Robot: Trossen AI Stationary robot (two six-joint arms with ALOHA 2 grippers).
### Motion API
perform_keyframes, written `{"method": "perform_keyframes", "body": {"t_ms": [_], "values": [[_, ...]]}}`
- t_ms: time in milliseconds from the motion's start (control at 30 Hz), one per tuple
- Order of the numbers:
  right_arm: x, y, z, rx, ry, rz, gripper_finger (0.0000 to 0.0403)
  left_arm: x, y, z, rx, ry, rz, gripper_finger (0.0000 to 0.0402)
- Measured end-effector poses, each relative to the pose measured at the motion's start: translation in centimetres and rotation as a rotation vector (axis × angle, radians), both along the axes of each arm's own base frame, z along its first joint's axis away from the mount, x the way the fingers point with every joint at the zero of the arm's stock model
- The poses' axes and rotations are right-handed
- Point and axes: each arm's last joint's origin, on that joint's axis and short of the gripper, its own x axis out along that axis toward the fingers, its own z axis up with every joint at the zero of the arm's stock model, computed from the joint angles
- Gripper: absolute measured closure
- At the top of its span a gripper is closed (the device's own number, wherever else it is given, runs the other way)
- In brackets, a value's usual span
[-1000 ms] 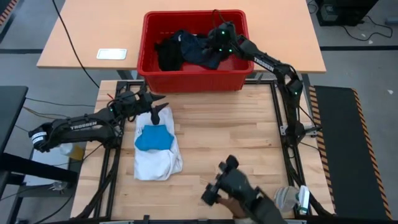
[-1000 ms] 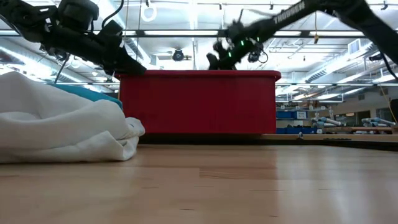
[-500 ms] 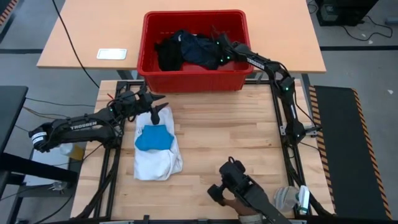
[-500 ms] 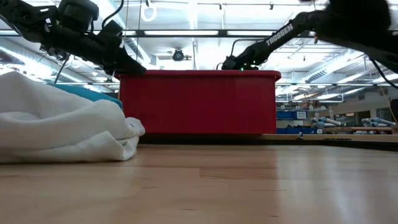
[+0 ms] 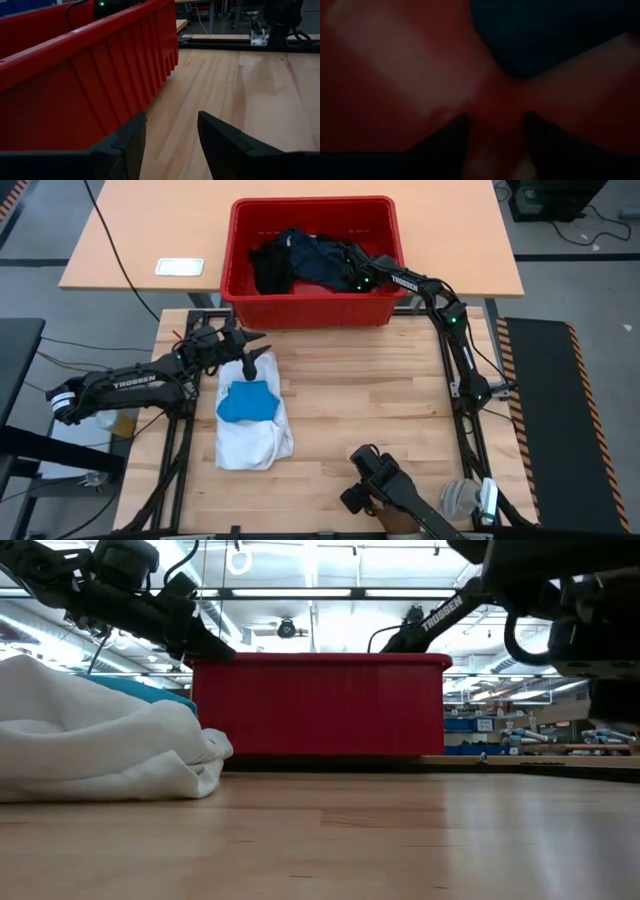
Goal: Fold laundry
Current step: Fold the dark blue underwear
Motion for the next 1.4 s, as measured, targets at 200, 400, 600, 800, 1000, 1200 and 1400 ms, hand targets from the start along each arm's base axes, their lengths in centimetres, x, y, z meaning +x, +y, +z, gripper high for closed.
{"method": "perform_keyframes", "body": {"t_ms": [200, 400, 600, 800, 1000, 1200, 1400], "values": [[-0.1, 0.0, 1.7, -0.049, 0.002, 0.018, 0.0382, 0.0, 0.0, 0.0, 0.002, 0.0, 0.004, 0.0222], [0.6, -0.2, 8.4, -0.253, -0.14, 0.029, 0.0397, 0.0, 0.0, 0.0, 0.015, 0.007, 0.003, 0.0222], [0.5, 1.6, 16.3, -0.46, -0.365, 0.061, 0.0399, 0.0, 0.0, 0.0, 0.019, 0.009, 0.016, 0.0222], [-0.7, 5.7, 24.3, -0.639, -0.549, 0.123, 0.04, -0.1, 0.1, 0.0, 0.025, 0.012, 0.032, 0.0222], [-0.8, 7.4, 26.2, -0.737, -0.547, 0.16, 0.038, 0.0, 0.1, 0.1, 0.028, 0.005, 0.031, 0.0222], [1.2, 4.8, 22.4, -0.669, -0.56, 0.176, 0.0304, 0.0, 0.1, 0.1, 0.024, 0.003, 0.03, 0.0222], [3.6, 1.2, 16.3, -0.601, -0.546, 0.133, 0.0205, 0.0, 0.1, 0.1, 0.016, -0.001, 0.031, 0.0222]]}}
